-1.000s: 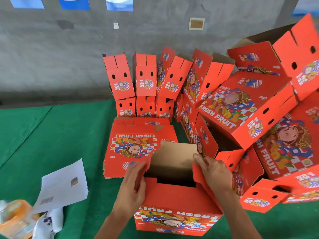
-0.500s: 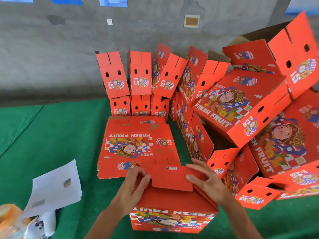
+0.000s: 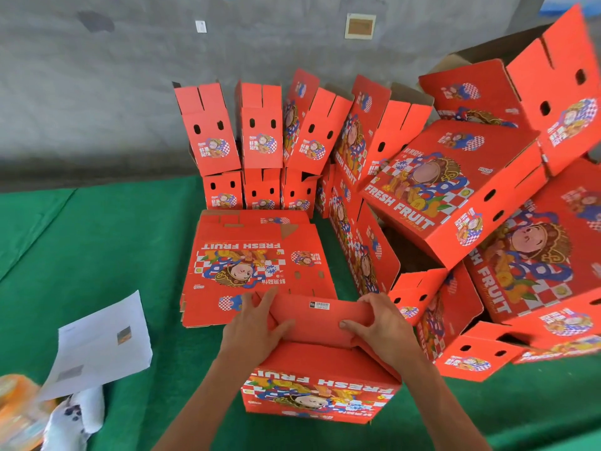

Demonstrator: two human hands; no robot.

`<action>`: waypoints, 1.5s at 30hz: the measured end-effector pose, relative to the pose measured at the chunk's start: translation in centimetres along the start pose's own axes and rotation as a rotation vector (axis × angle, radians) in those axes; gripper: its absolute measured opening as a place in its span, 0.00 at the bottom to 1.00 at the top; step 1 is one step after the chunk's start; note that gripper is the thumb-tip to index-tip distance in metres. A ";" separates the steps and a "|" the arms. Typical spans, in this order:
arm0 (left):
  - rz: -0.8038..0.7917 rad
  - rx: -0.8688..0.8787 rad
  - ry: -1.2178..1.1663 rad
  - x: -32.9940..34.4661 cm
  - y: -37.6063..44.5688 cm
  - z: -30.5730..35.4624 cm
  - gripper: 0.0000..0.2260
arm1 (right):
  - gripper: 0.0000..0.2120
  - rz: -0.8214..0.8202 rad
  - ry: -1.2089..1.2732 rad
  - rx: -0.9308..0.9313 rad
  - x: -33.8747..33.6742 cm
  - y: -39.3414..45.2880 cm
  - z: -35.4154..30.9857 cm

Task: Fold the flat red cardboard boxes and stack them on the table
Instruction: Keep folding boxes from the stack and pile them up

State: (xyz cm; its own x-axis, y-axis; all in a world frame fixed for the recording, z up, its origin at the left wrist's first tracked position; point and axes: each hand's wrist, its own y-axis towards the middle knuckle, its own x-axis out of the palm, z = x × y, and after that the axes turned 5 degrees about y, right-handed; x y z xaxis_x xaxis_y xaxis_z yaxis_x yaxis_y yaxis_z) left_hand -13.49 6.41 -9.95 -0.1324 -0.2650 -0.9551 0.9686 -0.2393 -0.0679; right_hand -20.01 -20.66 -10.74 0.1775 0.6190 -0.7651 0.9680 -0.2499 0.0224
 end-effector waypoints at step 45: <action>0.605 0.896 -0.956 -25.3 2.4 30.6 0.26 | 0.30 0.910 -0.343 -0.666 -36.4 -0.4 -13.9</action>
State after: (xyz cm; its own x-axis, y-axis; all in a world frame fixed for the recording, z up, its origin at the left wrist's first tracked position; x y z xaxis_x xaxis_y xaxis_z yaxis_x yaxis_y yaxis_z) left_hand -14.27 -16.01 22.86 -0.1920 -0.9624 -0.1921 0.5182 -0.2657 0.8129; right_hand -24.40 -32.74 25.98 0.8920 0.1558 -0.4243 0.4288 0.0049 0.9034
